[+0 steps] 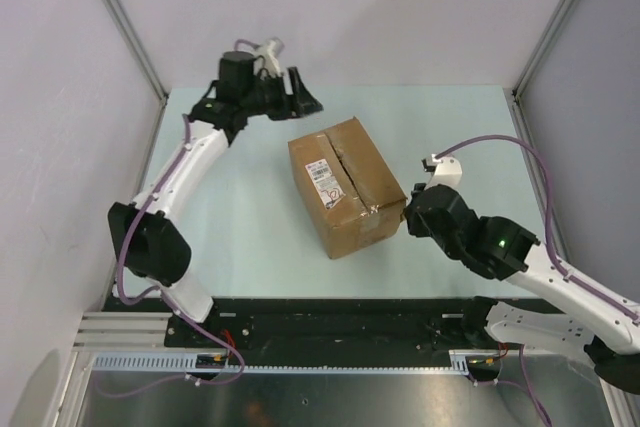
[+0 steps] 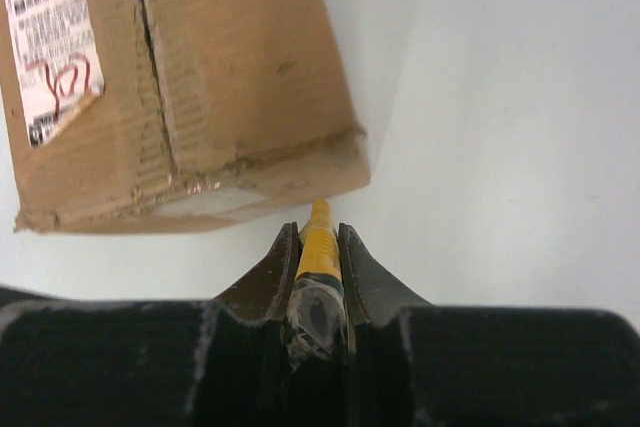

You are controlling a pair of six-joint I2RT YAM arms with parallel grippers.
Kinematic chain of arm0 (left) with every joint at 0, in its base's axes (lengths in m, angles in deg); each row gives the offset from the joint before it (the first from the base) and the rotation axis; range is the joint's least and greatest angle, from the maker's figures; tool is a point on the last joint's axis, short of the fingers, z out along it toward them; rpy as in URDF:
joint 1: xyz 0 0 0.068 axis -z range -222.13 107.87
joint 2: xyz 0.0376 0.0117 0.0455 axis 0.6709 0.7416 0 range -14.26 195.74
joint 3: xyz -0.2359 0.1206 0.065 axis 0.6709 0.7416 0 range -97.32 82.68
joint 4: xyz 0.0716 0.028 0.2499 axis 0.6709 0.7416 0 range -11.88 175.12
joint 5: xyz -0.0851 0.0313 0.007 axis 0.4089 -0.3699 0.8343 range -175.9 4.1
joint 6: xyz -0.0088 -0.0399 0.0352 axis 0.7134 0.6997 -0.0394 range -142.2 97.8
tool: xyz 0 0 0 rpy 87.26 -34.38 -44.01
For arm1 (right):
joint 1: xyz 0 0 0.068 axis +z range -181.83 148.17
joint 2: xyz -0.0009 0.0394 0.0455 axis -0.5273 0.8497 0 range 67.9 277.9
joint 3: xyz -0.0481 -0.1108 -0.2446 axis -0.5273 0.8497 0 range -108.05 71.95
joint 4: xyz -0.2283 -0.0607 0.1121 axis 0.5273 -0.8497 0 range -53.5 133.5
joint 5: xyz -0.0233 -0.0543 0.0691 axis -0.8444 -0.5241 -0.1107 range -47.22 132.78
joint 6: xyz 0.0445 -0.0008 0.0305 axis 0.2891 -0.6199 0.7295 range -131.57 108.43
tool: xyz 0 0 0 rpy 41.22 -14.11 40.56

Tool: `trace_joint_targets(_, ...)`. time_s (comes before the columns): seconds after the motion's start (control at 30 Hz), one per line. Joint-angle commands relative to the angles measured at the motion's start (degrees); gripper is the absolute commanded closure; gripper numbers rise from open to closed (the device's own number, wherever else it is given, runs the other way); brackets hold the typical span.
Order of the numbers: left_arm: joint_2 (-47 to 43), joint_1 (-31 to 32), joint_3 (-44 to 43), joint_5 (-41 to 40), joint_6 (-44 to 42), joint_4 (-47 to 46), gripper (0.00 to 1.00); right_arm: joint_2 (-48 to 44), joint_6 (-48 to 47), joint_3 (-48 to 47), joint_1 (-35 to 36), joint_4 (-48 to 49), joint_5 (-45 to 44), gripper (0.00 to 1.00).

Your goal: Unpack the express box

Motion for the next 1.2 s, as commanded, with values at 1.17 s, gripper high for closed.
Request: trace_joint_targets(1.17,12.72,-6.48,5.71,-8.89,-8.69,-0.06,0.44,22.33,-13.01,-2.61,-13.45,8.43,9.94,1.0)
